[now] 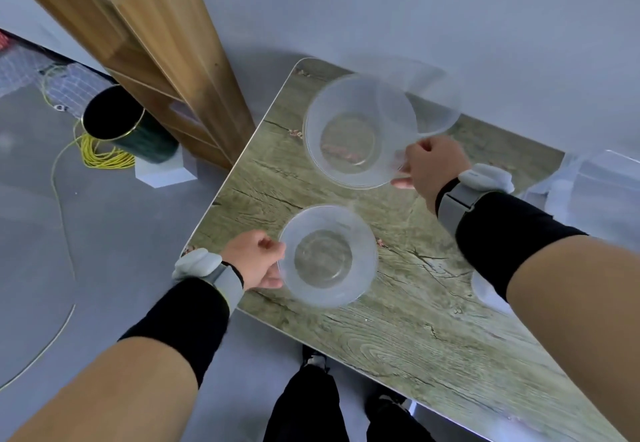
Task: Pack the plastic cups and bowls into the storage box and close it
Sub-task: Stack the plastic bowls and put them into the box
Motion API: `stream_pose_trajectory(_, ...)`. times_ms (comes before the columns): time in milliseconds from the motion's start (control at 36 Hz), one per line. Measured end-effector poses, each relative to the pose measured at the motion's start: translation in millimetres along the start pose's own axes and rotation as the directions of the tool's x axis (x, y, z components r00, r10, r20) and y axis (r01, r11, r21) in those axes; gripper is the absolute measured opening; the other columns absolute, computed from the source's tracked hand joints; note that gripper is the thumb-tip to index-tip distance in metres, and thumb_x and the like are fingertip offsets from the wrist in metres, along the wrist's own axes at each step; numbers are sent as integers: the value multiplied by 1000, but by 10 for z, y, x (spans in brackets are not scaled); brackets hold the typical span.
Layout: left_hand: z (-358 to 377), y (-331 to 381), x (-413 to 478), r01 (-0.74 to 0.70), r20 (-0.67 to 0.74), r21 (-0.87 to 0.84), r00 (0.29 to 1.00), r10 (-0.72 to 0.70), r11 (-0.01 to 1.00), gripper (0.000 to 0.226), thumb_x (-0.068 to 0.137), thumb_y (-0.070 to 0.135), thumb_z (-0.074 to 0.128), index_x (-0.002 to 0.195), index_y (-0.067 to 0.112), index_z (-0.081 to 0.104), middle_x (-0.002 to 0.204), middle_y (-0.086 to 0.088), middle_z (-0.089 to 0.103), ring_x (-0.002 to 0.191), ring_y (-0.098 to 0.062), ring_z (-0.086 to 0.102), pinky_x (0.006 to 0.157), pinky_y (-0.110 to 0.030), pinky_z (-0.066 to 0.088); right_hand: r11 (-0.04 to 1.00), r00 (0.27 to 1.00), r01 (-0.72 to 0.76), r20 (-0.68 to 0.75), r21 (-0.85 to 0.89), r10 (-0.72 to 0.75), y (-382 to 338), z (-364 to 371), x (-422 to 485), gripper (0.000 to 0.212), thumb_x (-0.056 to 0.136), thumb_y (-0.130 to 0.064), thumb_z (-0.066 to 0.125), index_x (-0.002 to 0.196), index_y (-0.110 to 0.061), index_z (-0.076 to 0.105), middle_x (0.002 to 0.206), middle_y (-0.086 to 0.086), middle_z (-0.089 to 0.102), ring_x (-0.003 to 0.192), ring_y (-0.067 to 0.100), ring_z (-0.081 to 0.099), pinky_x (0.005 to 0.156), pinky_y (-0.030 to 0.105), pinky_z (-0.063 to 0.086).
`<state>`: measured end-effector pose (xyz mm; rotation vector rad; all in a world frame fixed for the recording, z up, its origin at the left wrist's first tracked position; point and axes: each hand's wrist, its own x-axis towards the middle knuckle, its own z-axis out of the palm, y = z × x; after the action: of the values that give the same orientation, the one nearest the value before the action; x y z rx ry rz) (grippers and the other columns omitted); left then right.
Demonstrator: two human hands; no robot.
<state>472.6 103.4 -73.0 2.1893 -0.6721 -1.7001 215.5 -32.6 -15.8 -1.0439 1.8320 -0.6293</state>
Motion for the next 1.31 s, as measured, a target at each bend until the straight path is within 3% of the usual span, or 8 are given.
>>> stream_pose_trajectory(167,50,327,94,2,-88,-254,996,-25,967,21,105,16,50,104,-4,56,86,-19,62,96,-37,74,58,-34,64,997,994,25,101,68,-32,-154,-187,27,17,94,-12,52,97,0,65,94,13,78,72,26,78,68,43,64)
stream_pose_trajectory(361,151,504,256,-32,-95,-353,995,-2,935,27,108,22,40,115,2,57,117,-18,69,94,-33,76,68,-39,65,967,970,71,244,-244,-10,-4,-122,58,27,93,-19,52,97,6,60,75,12,76,61,21,77,75,60,61)
stream_pose_trajectory(583,143,681,330,-15,-59,-349,998,-6,937,60,96,66,39,118,14,60,113,-8,71,99,-31,72,82,-50,63,863,997,30,72,-504,8,138,11,378,38,92,-44,58,95,-7,68,84,15,71,70,25,59,68,34,48)
stream_pose_trajectory(694,145,708,382,-49,-85,-240,996,29,970,58,98,57,50,134,12,55,116,-7,69,96,-27,74,78,-46,64,865,995,-95,-32,-493,91,192,19,684,51,88,-59,43,82,-13,65,80,6,68,72,29,64,79,38,51)
stream_pose_trajectory(833,210,735,470,-49,-100,-194,995,29,980,47,100,40,57,134,8,54,113,-7,63,96,-25,72,77,-41,65,943,966,-251,2,-220,257,206,-1,987,62,85,-54,49,123,-8,65,121,17,68,110,38,67,95,51,56)
stream_pose_trajectory(1000,254,757,584,-81,-128,-191,990,58,978,24,102,26,57,118,8,53,111,-10,59,87,-23,72,72,-36,65,950,950,-311,-19,-19,310,240,56,1232,63,84,-54,49,130,-12,59,128,16,65,113,36,66,96,51,56)
stream_pose_trajectory(1083,257,778,589,-83,-118,-190,991,61,978,21,102,25,57,114,8,52,104,-7,55,75,-16,68,68,-32,65,955,955,-295,7,42,295,172,72,1213,38,97,-35,48,127,-13,56,121,13,62,110,32,64,100,47,53)
stream_pose_trajectory(1306,257,806,546,-92,-112,-193,991,71,977,19,102,27,57,111,10,53,107,-8,56,84,-20,67,70,-33,64,931,958,-275,-8,240,285,137,23,1206,35,99,-18,46,130,-4,54,88,3,58,82,22,66,76,37,61)
